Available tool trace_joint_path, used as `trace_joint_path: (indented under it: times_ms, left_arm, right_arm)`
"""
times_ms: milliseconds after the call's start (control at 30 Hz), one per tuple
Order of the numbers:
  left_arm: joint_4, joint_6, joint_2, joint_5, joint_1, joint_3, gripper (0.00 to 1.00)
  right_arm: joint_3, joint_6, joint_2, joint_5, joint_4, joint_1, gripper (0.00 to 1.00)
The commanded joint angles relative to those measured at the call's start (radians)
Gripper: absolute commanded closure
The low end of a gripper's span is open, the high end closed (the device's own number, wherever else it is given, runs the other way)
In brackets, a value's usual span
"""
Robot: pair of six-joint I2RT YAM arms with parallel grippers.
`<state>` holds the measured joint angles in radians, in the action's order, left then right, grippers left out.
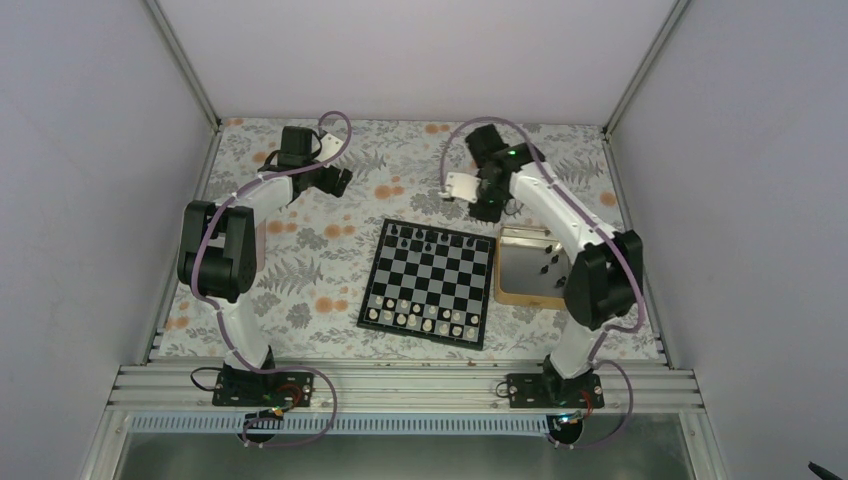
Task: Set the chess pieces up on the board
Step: Place the chess piece on the chessboard.
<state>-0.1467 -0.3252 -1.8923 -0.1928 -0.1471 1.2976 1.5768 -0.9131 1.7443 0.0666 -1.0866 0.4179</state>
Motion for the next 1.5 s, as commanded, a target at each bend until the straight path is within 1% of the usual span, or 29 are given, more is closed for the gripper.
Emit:
trace_joint_path:
  times_ms: [0,167,433,933,1233,1367,1467]
  left_arm:
    - [0.013,0.0,0.013,-0.007,0.0,0.011,0.0]
    - [0.02,0.0,0.015,0.0,0.0,0.009,0.0]
    - [0.022,0.001,0.014,0.0,0.0,0.008,0.0]
    - [0.028,0.0,0.006,-0.002,0.0,0.003,0.0]
    - [0.029,0.0,0.003,-0.007,0.0,0.005,0.0]
    - [0.027,-0.002,-0.001,-0.011,-0.001,0.005,0.0]
    - [0.027,-0.002,-0.001,-0.011,0.0,0.006,0.0]
  right_arm:
    - [0.059,0.01,0.09,-0.055,-0.044,0.084,0.94]
    - [0.063,-0.005,0.172,-0.1,-0.007,0.153,0.94]
    - [0.039,-0.025,0.25,-0.125,0.035,0.193,0.93]
    - [0.028,-0.048,0.322,-0.152,0.046,0.194,0.91]
    - [0.029,-0.049,0.337,-0.149,0.038,0.194,0.89]
    - [0.028,-0.045,0.337,-0.155,0.044,0.195,0.84]
    - [0.028,-0.043,0.325,-0.152,0.051,0.193,0.77]
